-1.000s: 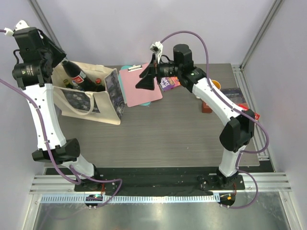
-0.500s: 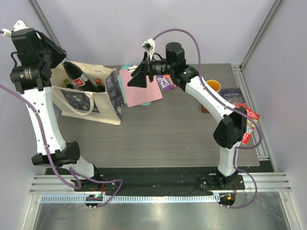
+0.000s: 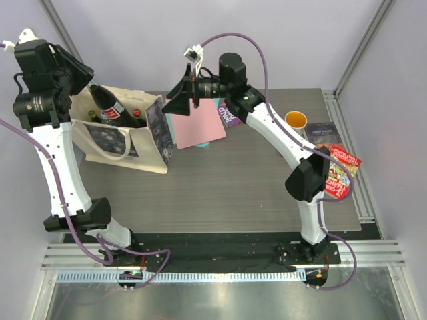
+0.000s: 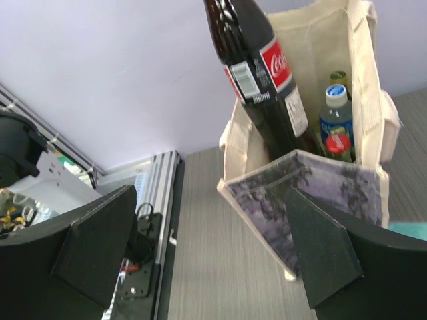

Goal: Take the beverage out of the canvas bag
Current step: Place the drink at the center of the board.

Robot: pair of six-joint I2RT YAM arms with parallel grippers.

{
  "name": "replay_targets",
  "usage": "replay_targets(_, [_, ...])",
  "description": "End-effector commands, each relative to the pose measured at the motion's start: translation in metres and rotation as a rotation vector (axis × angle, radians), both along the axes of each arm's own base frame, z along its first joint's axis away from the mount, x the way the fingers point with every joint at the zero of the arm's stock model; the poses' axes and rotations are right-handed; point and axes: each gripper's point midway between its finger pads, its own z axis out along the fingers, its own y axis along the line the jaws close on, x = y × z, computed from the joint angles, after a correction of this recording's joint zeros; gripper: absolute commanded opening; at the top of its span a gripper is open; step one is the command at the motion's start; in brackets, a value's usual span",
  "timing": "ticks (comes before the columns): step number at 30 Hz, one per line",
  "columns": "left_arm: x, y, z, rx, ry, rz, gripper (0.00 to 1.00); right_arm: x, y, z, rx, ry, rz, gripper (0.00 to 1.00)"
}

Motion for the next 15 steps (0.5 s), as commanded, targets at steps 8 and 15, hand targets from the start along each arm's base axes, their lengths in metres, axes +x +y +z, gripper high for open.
replay_targets(8, [-0.033,-0.03,0.127,-0.035,-0.445,-0.099,0.0,0.001,0.052,0.041,0.125,-0.063,-0.064,0.98])
replay_targets(15, [-0.037,-0.038,0.135,-0.061,-0.476,-0.129,0.0,0.003,0.072,0.04,0.132,-0.114,-0.132,0.98])
